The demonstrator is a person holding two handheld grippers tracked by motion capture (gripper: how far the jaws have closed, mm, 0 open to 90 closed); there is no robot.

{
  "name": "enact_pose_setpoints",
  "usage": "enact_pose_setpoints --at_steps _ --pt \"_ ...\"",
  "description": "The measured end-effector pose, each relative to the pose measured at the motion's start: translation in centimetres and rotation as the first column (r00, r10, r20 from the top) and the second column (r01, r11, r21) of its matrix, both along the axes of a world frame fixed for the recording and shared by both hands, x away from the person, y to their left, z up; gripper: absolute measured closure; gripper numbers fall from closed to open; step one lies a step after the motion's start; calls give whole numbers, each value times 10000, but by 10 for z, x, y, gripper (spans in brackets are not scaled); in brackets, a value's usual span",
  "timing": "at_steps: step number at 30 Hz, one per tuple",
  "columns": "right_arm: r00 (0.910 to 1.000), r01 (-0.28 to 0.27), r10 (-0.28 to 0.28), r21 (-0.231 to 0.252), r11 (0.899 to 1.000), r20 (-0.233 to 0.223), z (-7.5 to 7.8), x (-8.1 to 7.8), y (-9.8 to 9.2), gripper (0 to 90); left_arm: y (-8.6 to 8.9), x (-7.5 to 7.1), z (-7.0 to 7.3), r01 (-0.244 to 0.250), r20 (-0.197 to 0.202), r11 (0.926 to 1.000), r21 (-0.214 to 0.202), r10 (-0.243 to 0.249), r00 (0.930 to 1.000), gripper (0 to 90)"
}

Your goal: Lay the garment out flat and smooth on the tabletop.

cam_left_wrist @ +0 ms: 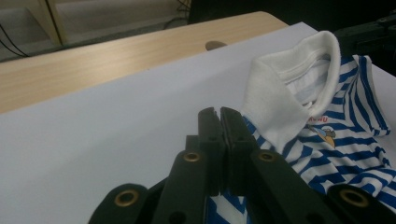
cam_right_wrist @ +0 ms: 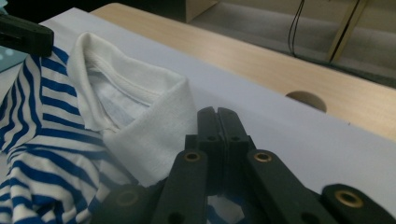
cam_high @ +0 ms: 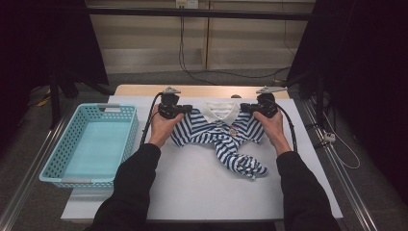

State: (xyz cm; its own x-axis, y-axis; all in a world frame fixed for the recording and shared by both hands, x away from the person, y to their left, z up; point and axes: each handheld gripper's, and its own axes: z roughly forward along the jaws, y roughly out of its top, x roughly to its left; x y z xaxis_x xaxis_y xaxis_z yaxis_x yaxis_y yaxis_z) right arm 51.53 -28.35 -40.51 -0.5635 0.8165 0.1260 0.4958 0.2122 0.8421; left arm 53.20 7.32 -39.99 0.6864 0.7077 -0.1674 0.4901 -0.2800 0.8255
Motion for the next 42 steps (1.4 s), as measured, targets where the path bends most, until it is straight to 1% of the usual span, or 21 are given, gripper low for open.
enact_pose_setpoints --at_steps 1,2,3,5,8,10,12,13,14,16,17,20,25,26,29,30,32,35,37,41,42 --pt "9999 29 -29 32 10000 110 2 1 2 900 0 0 0 -296 -83 9990 -327 293 9995 882" --pt "9998 62 -62 20 10000 182 4 2 4 899 4 1 2 -119 -8 9999 82 119 9999 882" --pt "9996 83 -81 -87 9999 259 6 3 7 899 2 1 1 -370 -21 9990 -259 370 9993 881" --pt "9995 127 -120 -231 9997 309 9 7 12 899 3 3 2 -386 88 9992 66 385 9992 882" --pt "9994 218 -207 -439 9988 275 9 14 16 899 1 6 -1 -686 -44 9975 -151 685 9976 881" --pt "9992 381 -373 -594 9975 151 6 21 18 895 -4 8 -4 -867 117 9961 153 866 9962 879" --pt "9977 642 -627 -684 9956 238 3 25 19 830 -4 13 -9 -1313 190 9912 171 1309 9912 855" --pt "9955 911 -891 -669 9936 314 2 27 19 736 -1 16 -11 -1421 220 9878 638 1410 9898 785" --pt "9936 1106 -1086 -720 9913 313 1 28 18 653 0 18 -14 -1554 25 9852 719 1556 9878 666" --pt "9919 1264 -1251 -812 9886 212 -1 27 17 544 -2 16 -18 -1297 -3 9889 720 1301 9915 599" --pt "9923 1235 -1231 -739 9896 91 -2 27 16 538 -5 14 -19 -1455 -37 9885 417 1458 9893 561" --pt "9931 1165 -1171 -708 9907 -43 -3 21 11 474 -5 10 -13 -1030 -129 9946 79 1031 9946 484" --pt "9960 777 -800 -584 9953 -385 -9 -2 0 481 -5 -11 -4 -188 10 9996 192 188 9998 403" --pt "9951 807 -838 -576 9951 -531 -11 -8 -3 488 -6 -16 -5 -159 -18 9999 7 159 9999 402" --pt "9930 761 -814 -642 9950 -851 -19 -26 -10 509 -7 -32 -10 130 3 9996 231 -130 9999 402" --pt "9906 819 -889 -700 9942 -1037 -21 -32 -12 519 -4 -36 -11 451 -34 9969 647 -450 9990 405" --pt "9874 790 -906 -918 9926 -1299 -25 -50 -17 537 -3 -46 -15 493 -68 9961 735 -490 9988 451" --pt "9879 719 -859 -1094 9914 -1292 -29 -61 -20 539 0 -61 -22 886 -96 9897 1128 -881 9961 498" --pt "9871 854 -1021 -1338 9873 -1235 -34 -71 -22 537 2 -67 -27 1001 -249 9893 1062 -980 9949 543" --pt "9817 1064 -1227 -1144 9877 -1457 -41 -73 -26 567 7 -76 -38 1205 -569 9836 1343 -1138 9919 597" --pt "9824 1036 -1189 -1099 9885 -1439 -42 -72 -25 564 6 -79 -40 1124 -701 9877 1088 -1052 9920 601"
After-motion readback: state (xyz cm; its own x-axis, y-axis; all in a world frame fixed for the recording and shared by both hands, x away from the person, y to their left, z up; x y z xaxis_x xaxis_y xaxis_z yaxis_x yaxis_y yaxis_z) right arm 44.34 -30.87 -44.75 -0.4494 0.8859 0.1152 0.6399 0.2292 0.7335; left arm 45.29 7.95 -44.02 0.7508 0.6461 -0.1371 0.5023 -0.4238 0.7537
